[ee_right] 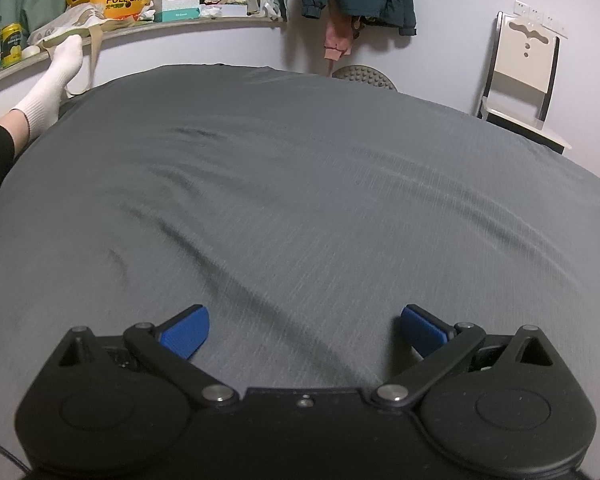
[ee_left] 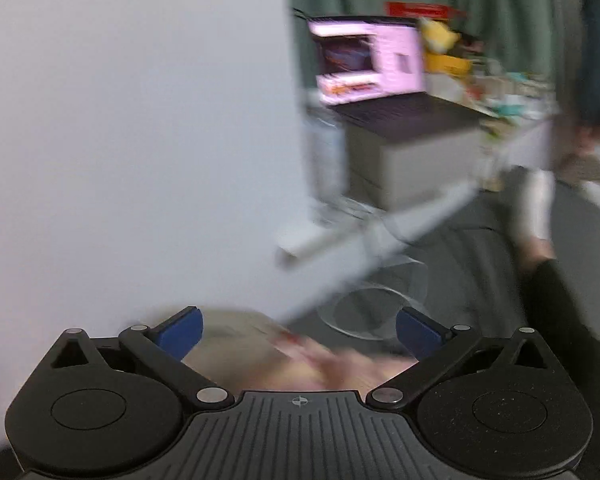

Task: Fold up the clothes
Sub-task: 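Close the left gripper on the beige t-shirt in the pile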

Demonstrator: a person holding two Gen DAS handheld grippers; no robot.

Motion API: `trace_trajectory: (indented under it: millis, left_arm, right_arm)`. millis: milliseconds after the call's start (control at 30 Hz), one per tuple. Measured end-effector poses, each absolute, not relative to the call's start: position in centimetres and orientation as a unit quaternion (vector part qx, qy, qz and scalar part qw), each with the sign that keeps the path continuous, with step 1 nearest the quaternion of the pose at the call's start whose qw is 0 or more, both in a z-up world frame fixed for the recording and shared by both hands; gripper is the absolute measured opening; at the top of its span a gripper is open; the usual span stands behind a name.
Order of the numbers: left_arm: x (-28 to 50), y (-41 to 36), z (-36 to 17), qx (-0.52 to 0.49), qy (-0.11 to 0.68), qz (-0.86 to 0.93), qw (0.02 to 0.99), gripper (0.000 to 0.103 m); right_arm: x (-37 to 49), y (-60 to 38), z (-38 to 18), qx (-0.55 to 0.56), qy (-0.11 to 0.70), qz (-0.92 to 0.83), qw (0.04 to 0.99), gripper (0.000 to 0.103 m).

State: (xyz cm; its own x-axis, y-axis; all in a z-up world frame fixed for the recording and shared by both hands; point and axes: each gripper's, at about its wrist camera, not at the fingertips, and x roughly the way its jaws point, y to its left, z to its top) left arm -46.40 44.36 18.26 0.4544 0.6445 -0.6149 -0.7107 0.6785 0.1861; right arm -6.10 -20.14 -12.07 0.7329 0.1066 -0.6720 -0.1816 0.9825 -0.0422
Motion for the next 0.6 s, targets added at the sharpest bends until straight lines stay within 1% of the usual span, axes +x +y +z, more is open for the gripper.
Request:
trace_trajectory:
  millis: [100, 200, 267, 333, 367, 400, 433, 467, 533, 567, 600]
  left_arm:
    - [-45.4, 47.7, 17.3, -0.015, 0.395, 0.428, 0.813, 0.103]
    - [-44.2, 49.8, 14.8, 0.028, 0.467, 0.441, 0.766, 0.102]
    - [-43.6, 50.4, 12.8, 0.063, 0.499, 0.438, 0.745, 0.101]
    - [-42.9, 50.9, 11.5, 0.089, 0.509, 0.45, 0.728, 0.091]
    - [-42.9, 51.2, 11.1, 0.095, 0.509, 0.462, 0.72, 0.079]
    - [-43.1, 51.7, 10.6, 0.098, 0.509, 0.477, 0.71, 0.071]
    - [-43.3, 52.3, 10.1, 0.095, 0.514, 0.484, 0.702, 0.058]
    - [-43.4, 52.8, 9.6, 0.09, 0.518, 0.49, 0.696, 0.053]
    - [-43.9, 53.0, 8.9, 0.069, 0.518, 0.49, 0.698, 0.052]
    - [-44.1, 53.3, 8.6, 0.062, 0.514, 0.494, 0.698, 0.043]
    - [-44.3, 53.7, 8.5, 0.058, 0.506, 0.503, 0.698, 0.037]
  right_arm:
    - [-6.1, -20.3, -12.0, -0.053, 0.358, 0.078, 0.929, 0.103]
    - [-6.0, -20.4, -11.9, -0.053, 0.359, 0.079, 0.929, 0.103]
    - [-6.0, -20.3, -11.9, -0.053, 0.359, 0.079, 0.928, 0.103]
    - [-6.0, -20.2, -11.9, -0.054, 0.359, 0.079, 0.929, 0.103]
    - [-6.0, -20.2, -12.0, -0.054, 0.358, 0.079, 0.929, 0.103]
    - [-6.1, -20.2, -12.0, -0.054, 0.357, 0.078, 0.929, 0.103]
    - [-6.1, -20.2, -12.0, -0.054, 0.356, 0.078, 0.929, 0.103]
    - [-6.1, -20.2, -12.0, -0.054, 0.356, 0.078, 0.93, 0.103]
    - [-6.2, -20.1, -12.0, -0.054, 0.355, 0.078, 0.93, 0.103]
    - [-6.2, -20.1, -12.0, -0.054, 0.355, 0.078, 0.93, 0.103]
    - [-6.2, -20.1, -12.0, -0.054, 0.355, 0.078, 0.93, 0.103]
